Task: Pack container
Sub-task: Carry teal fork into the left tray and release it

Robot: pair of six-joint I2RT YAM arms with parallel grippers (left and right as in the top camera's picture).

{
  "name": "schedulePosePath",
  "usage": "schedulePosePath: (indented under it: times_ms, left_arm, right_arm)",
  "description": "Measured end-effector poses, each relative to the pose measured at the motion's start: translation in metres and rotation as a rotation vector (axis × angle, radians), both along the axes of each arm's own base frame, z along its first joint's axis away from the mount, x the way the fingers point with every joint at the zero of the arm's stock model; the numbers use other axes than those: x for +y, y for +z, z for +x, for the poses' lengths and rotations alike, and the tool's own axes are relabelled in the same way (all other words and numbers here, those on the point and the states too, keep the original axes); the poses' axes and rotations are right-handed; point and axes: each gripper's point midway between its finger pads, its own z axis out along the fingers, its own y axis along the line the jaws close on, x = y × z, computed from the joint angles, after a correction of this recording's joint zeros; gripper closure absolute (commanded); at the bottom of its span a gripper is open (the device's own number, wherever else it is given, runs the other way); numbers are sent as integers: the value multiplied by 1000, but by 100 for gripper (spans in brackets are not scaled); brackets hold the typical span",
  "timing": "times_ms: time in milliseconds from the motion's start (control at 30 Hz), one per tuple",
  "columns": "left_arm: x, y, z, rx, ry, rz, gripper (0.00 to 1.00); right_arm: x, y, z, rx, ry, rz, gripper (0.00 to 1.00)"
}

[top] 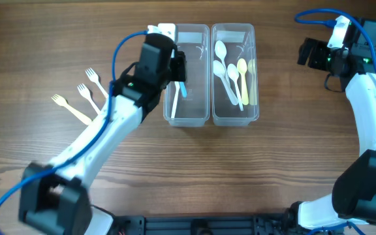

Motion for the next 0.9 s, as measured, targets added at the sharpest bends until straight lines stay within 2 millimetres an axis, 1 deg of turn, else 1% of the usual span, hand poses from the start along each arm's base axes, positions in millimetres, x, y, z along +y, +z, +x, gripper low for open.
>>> schedulePosePath:
  times_ms: [67, 133, 167, 200, 233, 267, 433, 533, 600, 633, 667, 700, 800, 867, 900]
  left_arm:
    - [-3, -19, 7, 20, -4, 17, 84]
    - [-5, -34, 10, 38, -8, 31, 65]
    - [-6, -40, 11, 45, -11, 39, 59]
    - [-6, -47, 12, 54, -17, 52, 55]
    - [-6, -51, 12, 61, -18, 56, 46]
    - [-6, -53, 12, 65, -19, 59, 43]
    - [-8, -48, 17, 41, -18, 47, 42]
    - [-8, -43, 16, 33, -18, 43, 46]
    - [-6, -32, 13, 18, -13, 38, 47]
    - [-1, -14, 11, -14, 1, 33, 46]
    - [2, -7, 9, -24, 11, 36, 46]
    - [9, -1, 6, -26, 35, 53, 47]
    - [41, 16, -5, -28, 155, 114, 46]
    - [66, 18, -11, -11, 249, 150, 42]
    - [80, 15, -15, 15, 299, 167, 39]
  right_arm:
    - [0, 0, 0, 0, 0, 0, 0]
    - [0, 0, 0, 0, 0, 0, 0]
    - [0, 0, 0, 0, 0, 0, 0]
    - [0, 0, 0, 0, 0, 0, 0]
    - [0, 0, 0, 0, 0, 0, 0]
    - [0, 0, 0, 0, 0, 0, 0]
    - [0, 0, 0, 0, 0, 0, 0]
    - [0, 0, 0, 0, 0, 0, 0]
    - [0, 0, 0, 1, 0, 0, 0]
    - [0, 0, 0, 0, 0, 0, 0]
    - [0, 0, 0, 0, 0, 0, 0]
    - [0, 0, 0, 0, 0, 0, 0]
    - [0, 0, 0, 0, 0, 0, 0]
    - [0, 0, 0, 0, 0, 0, 0]
    - [0, 0, 0, 0, 0, 0, 0]
